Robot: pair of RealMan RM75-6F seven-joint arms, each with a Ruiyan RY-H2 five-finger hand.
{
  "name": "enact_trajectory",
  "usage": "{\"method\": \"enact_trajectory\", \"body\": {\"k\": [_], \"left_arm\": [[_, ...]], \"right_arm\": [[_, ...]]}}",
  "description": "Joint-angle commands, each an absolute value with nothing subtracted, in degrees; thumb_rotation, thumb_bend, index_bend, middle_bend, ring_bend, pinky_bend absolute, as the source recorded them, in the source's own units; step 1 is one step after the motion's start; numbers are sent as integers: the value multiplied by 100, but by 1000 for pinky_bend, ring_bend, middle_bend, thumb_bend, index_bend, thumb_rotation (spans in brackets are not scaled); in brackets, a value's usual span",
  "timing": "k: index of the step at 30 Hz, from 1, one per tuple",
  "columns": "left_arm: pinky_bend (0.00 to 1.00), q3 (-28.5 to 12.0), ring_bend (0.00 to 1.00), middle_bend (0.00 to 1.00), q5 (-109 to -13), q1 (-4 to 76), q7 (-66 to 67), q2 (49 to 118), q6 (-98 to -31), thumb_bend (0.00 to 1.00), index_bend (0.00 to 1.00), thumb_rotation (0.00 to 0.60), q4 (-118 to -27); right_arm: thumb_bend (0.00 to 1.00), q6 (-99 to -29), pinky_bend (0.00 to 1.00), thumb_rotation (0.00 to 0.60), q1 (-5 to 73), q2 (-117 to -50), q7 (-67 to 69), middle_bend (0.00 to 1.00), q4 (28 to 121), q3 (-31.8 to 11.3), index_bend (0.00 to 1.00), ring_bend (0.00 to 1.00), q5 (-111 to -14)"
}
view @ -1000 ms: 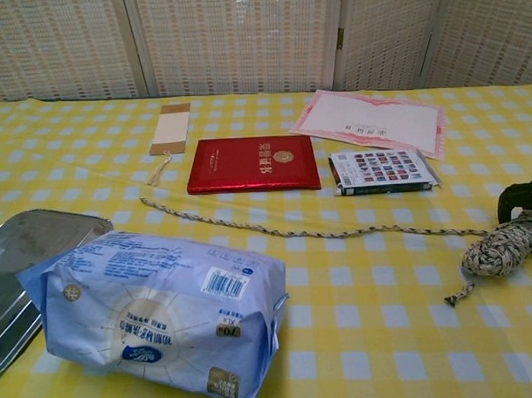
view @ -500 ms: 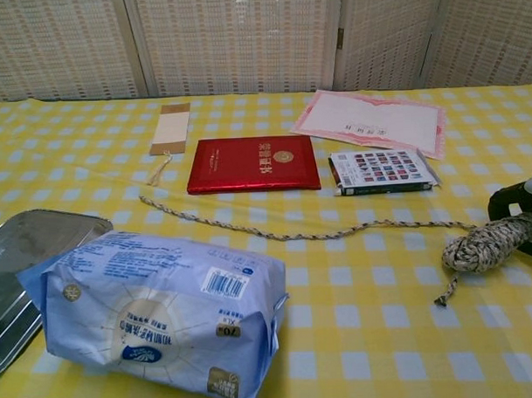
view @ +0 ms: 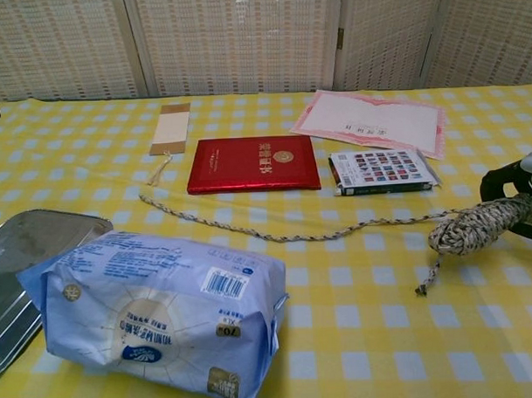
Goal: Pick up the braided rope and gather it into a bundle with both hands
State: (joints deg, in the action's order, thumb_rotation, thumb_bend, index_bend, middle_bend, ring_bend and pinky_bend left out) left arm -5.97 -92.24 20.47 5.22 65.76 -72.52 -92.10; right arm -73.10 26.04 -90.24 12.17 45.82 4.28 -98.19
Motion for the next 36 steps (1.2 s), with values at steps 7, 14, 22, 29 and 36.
{"method": "enact_trajectory", "body": {"k": [7, 14, 22, 29, 36], "left_arm": [[18, -1078, 48, 112, -8694, 3405, 1247, 7260, -5660, 254, 349, 600, -8975], [5, -1239, 17, 100, -8137, 3942, 1557, 7939, -5169, 264, 345, 600, -8421], [0, -1269, 0, 78, -7532, 4297, 1793, 8658, -4889, 264, 349, 600, -7645], [0, -1238, 0, 76, -7223, 4422, 1737, 9129, -4860, 266, 374, 600, -7113], [0, -1140, 0, 77, -7187, 4551, 1735, 9495, -4860, 280, 409, 600, -6671]], "right_arm": [[646, -7240, 562, 600, 2872, -8677, 933, 530, 5216, 212, 720, 608, -9738], [654, -6750, 562, 600, 3297, -8189, 773, 531, 5962, 38, 724, 610, -9647], [666, -6124, 562, 600, 3744, -7794, 616, 531, 6626, -192, 731, 606, -9411], [667, -5979, 562, 600, 3825, -7798, 445, 531, 6768, -378, 744, 609, -9096], [667, -5863, 562, 600, 3812, -7776, 124, 532, 7011, -551, 744, 613, -8699]]}}
